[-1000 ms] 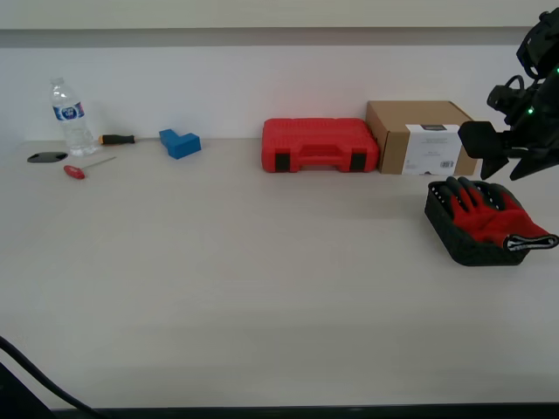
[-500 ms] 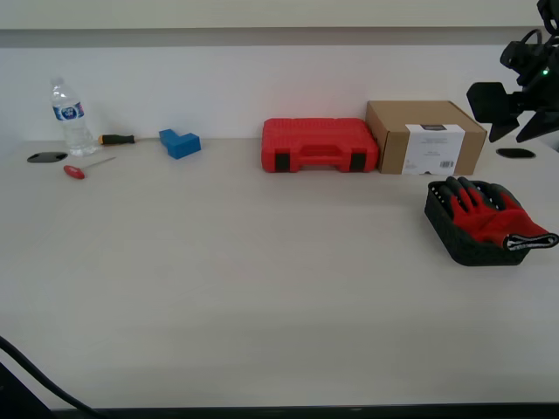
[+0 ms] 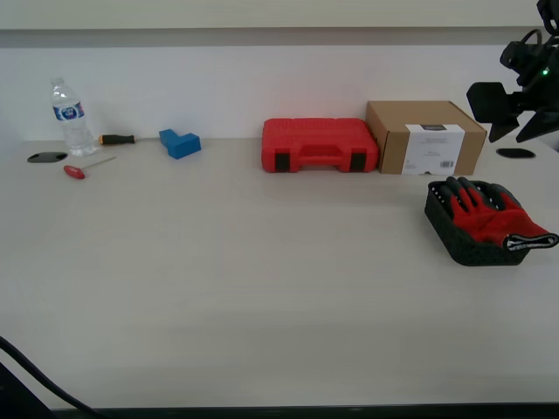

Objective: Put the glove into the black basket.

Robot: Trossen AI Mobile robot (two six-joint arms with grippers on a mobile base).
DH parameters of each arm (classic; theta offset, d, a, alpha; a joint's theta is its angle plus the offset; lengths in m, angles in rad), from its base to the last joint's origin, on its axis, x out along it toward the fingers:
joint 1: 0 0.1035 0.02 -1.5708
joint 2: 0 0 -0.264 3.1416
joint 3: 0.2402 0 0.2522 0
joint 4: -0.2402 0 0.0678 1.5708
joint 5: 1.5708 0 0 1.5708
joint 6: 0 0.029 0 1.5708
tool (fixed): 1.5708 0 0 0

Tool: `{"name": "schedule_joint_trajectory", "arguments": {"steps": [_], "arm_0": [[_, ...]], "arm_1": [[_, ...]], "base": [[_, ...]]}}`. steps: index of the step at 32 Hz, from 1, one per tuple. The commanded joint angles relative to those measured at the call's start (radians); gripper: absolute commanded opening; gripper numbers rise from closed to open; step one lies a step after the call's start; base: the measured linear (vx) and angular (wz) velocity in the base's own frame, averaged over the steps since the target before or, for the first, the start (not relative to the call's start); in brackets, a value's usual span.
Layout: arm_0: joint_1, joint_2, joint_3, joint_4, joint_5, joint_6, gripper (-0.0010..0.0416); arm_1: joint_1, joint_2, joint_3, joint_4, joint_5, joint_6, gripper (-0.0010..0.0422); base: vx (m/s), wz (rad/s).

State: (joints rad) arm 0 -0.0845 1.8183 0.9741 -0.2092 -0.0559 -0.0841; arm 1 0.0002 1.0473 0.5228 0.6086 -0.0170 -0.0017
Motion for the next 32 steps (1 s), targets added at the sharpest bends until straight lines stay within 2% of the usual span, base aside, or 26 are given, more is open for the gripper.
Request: {"name": "schedule_joint_trajectory", "arguments": {"steps": [1,32], "arm_0": [[0.0,0.0,0.001,0.001,-0.002,-0.001,0.0202],[0.0,0.0,0.001,0.001,-0.003,-0.001,0.0202]], "arm_1": [[0.0,0.0,0.001,0.005,0.0,0.0,0.0],[0.0,0.0,0.001,0.005,0.0,0.0,0.0]], "base": [[0.0,0.0],[0.0,0.0]]}}
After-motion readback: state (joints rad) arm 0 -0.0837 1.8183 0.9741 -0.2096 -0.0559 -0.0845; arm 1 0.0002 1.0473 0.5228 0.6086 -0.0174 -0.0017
